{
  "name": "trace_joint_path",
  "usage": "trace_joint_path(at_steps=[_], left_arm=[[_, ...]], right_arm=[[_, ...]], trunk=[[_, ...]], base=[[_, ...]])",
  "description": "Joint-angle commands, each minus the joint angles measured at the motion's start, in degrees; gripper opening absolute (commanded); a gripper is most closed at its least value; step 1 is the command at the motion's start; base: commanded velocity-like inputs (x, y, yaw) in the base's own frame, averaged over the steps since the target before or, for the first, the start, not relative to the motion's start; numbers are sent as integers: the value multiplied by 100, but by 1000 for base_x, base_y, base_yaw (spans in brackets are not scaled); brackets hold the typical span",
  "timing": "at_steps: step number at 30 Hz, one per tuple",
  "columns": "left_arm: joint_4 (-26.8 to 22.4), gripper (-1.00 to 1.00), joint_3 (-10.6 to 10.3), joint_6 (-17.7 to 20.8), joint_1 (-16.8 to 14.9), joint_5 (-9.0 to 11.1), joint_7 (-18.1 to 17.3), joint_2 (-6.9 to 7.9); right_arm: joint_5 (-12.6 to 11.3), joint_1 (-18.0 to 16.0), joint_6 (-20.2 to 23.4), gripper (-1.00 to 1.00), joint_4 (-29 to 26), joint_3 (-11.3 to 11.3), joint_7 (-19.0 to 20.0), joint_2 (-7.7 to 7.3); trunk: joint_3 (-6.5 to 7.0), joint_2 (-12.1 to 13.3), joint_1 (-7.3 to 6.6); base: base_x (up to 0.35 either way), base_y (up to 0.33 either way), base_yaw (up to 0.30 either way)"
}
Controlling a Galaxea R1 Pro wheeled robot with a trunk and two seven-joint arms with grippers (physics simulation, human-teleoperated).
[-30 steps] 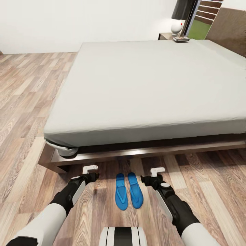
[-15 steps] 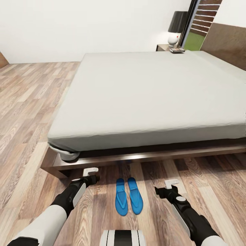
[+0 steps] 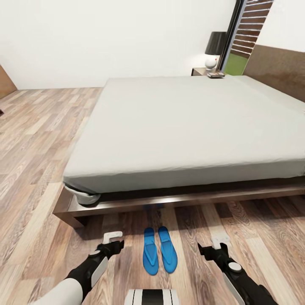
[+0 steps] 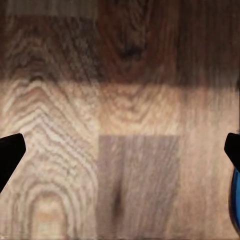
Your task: In the bedroom, move the book from the bed onto either nightstand, and place the two sandals side by side next to the bed.
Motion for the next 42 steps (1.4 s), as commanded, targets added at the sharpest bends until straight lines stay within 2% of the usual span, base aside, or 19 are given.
trace_joint_path(at_steps=[1,6,15,20,23,27,30,42], left_arm=[[29,100,-49,-71,33,55,33,12],[286,100,-52,-478,209,49,25,48],[537,100,-53,-879,374,34,-25,-1],[557,100,-53,-951,397,36,-46,-1],[614,100,-53,-1104,422,35,-49,-4],[723,100,-53,-1422,440,34,-52,-8],[763,100,-53,-1529,444,39,-53,-9],[789,100,-53,-1599,446,42,-45,-2]], right_arm=[[-62,18,-85,100,17,26,4,-11],[-164,204,-448,100,70,27,3,-32],[-345,461,-602,100,88,33,-42,-22],[-376,481,-644,100,114,19,-51,-20],[-459,484,-661,100,173,-86,-58,-12],[-572,486,-676,100,249,-350,-64,8],[-594,486,-679,100,266,-444,-65,13],[-558,486,-690,100,298,-476,-67,20]], trunk=[[19,0,-4],[130,7,-16],[330,19,-40],[440,25,-53],[507,30,-60],[596,35,-71],[662,39,-78],[928,55,-109]], base=[[0,0,0],[0,0,0],[0,0,0],[0,0,0],[0,0,0],[0,0,0],[0,0,0],[0,0,56]])
